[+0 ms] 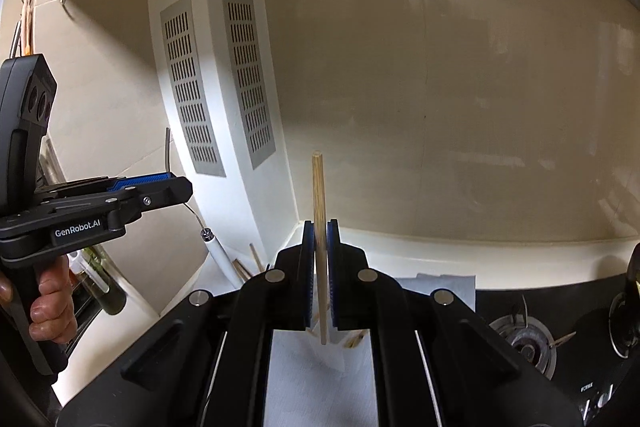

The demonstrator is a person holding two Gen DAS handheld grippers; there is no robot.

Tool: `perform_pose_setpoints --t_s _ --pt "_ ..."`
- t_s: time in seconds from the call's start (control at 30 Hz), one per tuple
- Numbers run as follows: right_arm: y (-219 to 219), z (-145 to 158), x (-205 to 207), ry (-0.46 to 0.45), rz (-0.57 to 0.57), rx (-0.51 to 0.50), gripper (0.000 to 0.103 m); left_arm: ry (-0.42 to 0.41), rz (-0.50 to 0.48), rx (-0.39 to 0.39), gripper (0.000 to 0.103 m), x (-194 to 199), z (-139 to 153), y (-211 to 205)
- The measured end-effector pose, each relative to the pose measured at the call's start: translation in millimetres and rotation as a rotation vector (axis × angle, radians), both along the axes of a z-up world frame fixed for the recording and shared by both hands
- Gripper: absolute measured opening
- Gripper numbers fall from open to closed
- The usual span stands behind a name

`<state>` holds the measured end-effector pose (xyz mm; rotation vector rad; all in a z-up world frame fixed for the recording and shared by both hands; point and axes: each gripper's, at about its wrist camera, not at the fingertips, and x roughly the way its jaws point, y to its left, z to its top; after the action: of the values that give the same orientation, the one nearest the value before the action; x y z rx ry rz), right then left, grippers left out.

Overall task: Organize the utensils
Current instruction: 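Lift the fork with the left tool while the right tool lifts the chopstick above the holder, then drop the fork from the left tool into the holder while the right tool releases its chopstick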

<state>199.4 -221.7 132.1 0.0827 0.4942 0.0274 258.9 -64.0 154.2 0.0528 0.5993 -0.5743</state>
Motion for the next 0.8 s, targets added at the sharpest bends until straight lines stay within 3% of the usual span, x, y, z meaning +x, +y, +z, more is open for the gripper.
perform_pose_setpoints --t_s 0.37,0.8 --pt "-4.2 -19.7 24.6 0.022 -0.017 0.002 0.006 0.039 0.018 -0.027 0.024 29.8 -24.2 -16.6" --pt "-6.2 -53.6 41.0 0.093 -0.026 0.017 0.006 0.121 0.047 0.026 0.024 53.8 -79.8 -26.6"
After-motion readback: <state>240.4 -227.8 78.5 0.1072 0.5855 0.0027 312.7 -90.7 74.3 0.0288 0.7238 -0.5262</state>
